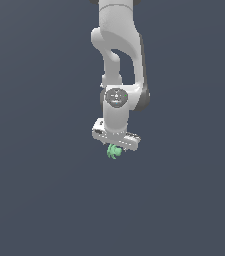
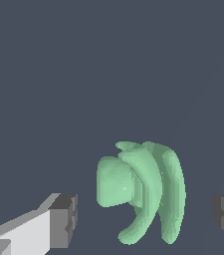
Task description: Pick up the object and move it to a goal position.
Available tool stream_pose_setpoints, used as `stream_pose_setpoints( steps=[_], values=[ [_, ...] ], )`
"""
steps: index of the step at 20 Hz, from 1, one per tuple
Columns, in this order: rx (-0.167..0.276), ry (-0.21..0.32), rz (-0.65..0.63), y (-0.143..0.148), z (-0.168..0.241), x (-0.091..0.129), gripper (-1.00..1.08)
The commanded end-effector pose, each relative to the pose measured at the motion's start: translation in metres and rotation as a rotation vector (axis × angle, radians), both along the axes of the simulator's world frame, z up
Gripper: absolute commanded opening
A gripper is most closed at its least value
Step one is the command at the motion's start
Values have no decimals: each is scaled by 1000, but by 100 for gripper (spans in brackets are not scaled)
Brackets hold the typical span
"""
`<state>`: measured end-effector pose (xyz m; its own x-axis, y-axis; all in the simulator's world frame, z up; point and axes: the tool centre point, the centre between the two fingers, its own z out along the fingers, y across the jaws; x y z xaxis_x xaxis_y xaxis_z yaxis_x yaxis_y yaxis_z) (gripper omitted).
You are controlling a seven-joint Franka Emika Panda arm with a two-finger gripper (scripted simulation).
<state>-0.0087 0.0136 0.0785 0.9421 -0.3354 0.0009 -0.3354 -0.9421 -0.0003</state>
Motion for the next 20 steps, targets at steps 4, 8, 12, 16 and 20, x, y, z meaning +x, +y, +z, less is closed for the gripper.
stream_pose_setpoints(
  steps=[4,8,12,16,20],
  values=[
    [0,1,-3,0,-28,-1,100],
    [0,1,-3,0,-38,-1,100],
    [0,1,-3,0,-39,0,-100],
    [0,1,-3,0,-39,0,-100],
    [0,1,-3,0,-39,0,-100]
  ],
)
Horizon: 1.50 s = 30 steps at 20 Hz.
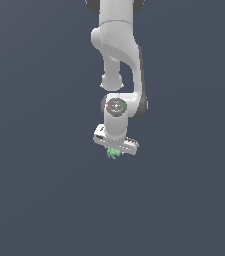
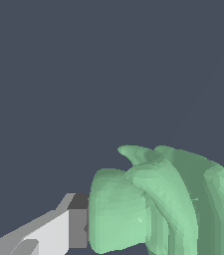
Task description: Pick up the object and move it to a goal position.
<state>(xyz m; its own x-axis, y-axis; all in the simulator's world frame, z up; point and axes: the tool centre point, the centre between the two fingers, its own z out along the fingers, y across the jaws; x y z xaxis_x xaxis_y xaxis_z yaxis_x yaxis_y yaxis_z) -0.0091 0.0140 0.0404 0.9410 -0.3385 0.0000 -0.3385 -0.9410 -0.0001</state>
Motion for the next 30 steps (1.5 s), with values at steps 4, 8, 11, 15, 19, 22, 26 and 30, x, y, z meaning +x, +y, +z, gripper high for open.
stream_pose_setpoints(
  steps=[4,8,11,15,19,22,26,30],
  values=[
    [0,0,0,1,3,0,-100],
    [0,0,0,4,16,2,-100],
    [0,0,0,7,32,4,-100],
    [0,0,-1,13,62,8,-100],
    [0,0,-1,22,101,13,-100],
    [-1,0,-1,29,134,17,-100],
    [-1,0,-1,39,178,23,-100],
    [-1,0,-1,48,221,29,-100]
  ],
)
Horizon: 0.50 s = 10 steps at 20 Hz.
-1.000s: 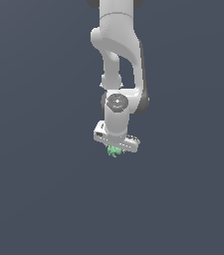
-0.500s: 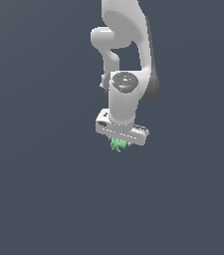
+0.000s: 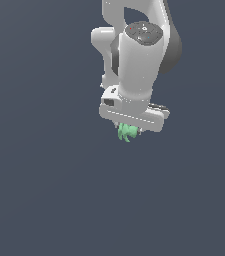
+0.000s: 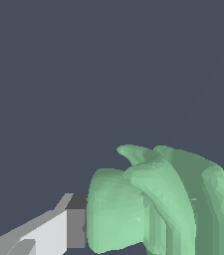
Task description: Pick up the object and move it to a goal position.
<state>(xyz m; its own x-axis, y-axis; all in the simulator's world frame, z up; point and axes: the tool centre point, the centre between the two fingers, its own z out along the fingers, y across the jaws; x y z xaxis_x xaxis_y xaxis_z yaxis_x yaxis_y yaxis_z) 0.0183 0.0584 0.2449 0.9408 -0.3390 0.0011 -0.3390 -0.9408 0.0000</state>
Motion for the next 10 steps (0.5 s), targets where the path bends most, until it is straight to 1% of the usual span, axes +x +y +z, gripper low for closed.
stream_pose_setpoints(
  steps=[1,10],
  values=[
    [0,1,0,6,27,3,-100],
    [-1,1,-1,25,114,17,-100]
  ],
)
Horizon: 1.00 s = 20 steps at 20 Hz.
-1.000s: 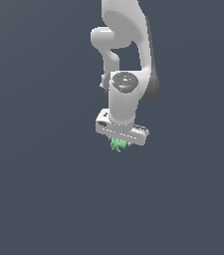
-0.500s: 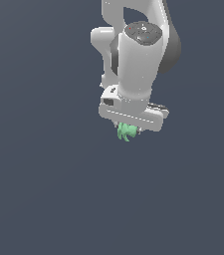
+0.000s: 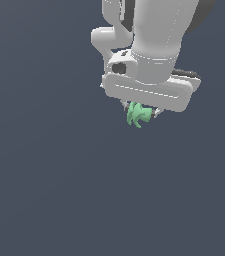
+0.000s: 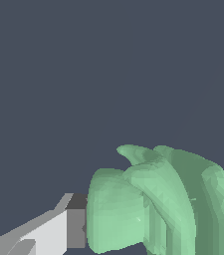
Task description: Pick up the object and move it to a goal position.
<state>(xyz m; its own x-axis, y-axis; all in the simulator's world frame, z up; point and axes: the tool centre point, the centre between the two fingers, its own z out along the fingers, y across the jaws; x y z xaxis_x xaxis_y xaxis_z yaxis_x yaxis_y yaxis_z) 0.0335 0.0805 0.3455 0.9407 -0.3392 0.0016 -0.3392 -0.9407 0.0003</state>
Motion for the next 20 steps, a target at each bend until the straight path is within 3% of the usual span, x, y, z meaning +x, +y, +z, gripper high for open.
stream_pose_setpoints(
  steps=[1,20],
  values=[
    [0,1,0,5,22,3,-100],
    [0,1,0,29,128,23,-100]
  ],
)
